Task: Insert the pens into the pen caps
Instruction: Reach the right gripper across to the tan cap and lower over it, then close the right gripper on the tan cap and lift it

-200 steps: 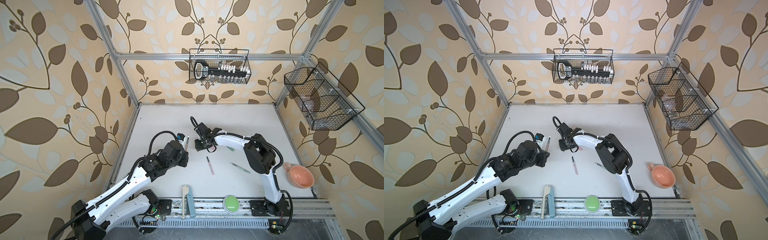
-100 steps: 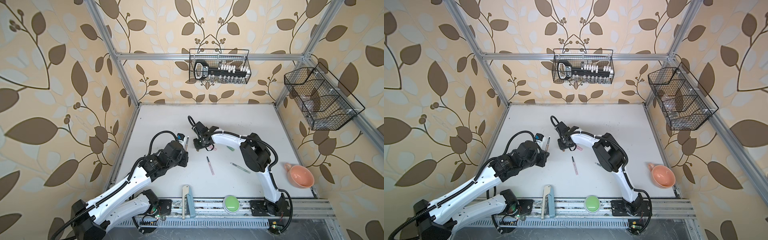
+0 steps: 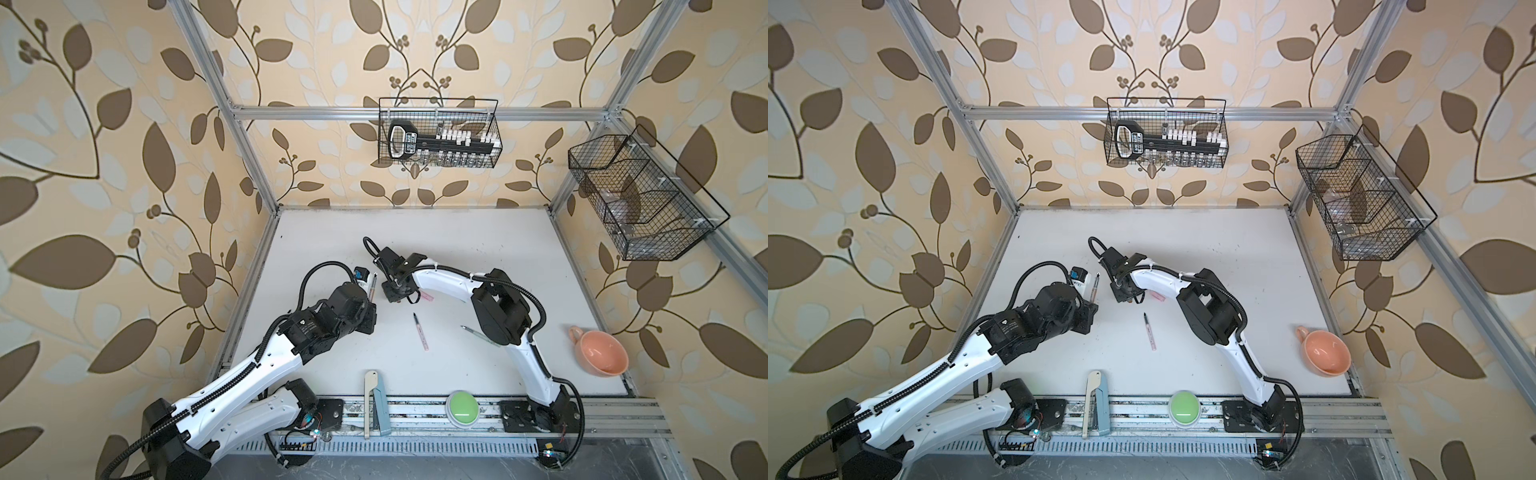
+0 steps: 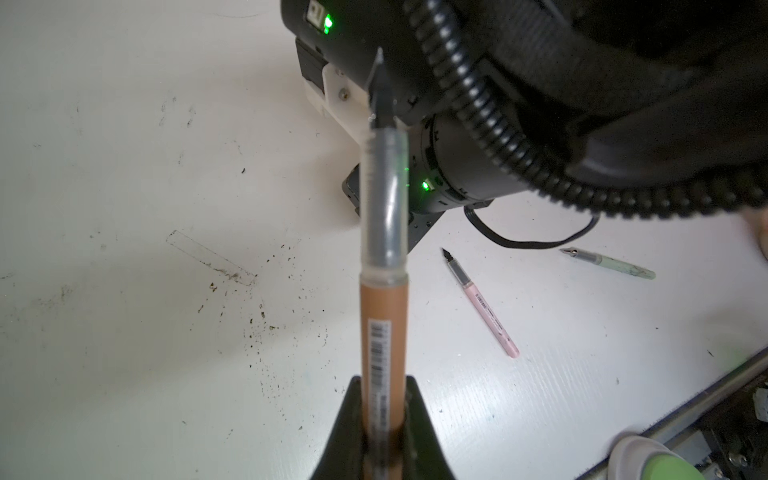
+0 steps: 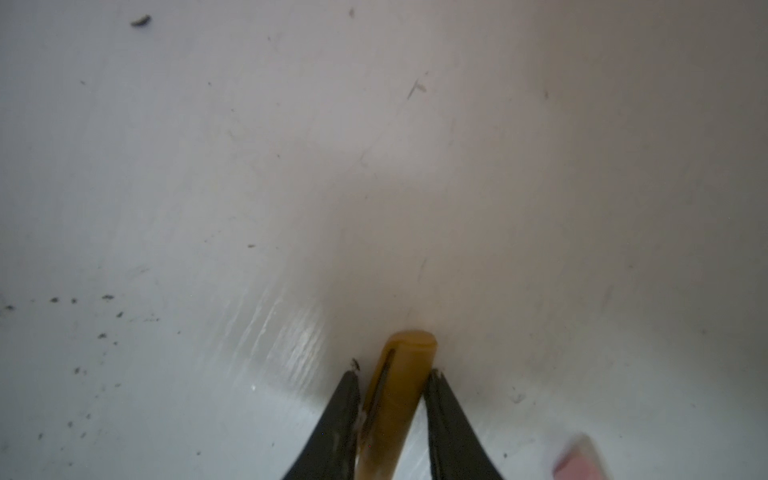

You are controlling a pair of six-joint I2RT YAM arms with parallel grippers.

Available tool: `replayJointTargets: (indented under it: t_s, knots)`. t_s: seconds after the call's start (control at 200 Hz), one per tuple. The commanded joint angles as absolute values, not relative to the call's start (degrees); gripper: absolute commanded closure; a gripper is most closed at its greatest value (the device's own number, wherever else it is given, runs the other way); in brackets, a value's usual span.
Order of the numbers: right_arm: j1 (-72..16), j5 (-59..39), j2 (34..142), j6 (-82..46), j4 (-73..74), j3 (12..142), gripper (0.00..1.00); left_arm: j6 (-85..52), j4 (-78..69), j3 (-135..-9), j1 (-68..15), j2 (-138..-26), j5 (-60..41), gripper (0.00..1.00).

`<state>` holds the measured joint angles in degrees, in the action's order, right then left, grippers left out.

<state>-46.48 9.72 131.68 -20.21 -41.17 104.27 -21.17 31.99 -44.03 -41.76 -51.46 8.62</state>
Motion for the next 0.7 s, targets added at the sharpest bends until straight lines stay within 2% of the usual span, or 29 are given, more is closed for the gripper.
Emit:
replayJointTargets:
  t_s: [0.0, 0.175, 0.44, 0.695]
  knots:
    - [-45.97, 11.22, 132.40, -17.35, -45.52, 102.74, 0.72, -20.93, 32.35, -44.03, -42.62, -50.47, 10.63, 1.00]
    - [-45.84, 7.53, 132.60, -14.61, -45.02, 103.04, 0.73, -20.93, 32.43, -44.13, -42.74, -50.46, 10.64, 1.00]
    - [-45.22, 7.78, 133.42, -13.52, -46.85, 101.98, 0.73, -21.04, 32.35, -44.03, -43.15, -50.23, 10.73, 1.00]
    - [-43.30, 4.06, 128.13, -14.06, -43.12, 98.79, 0.74, -20.73, 32.08, -44.13, -43.25, -51.06, 10.15, 1.00]
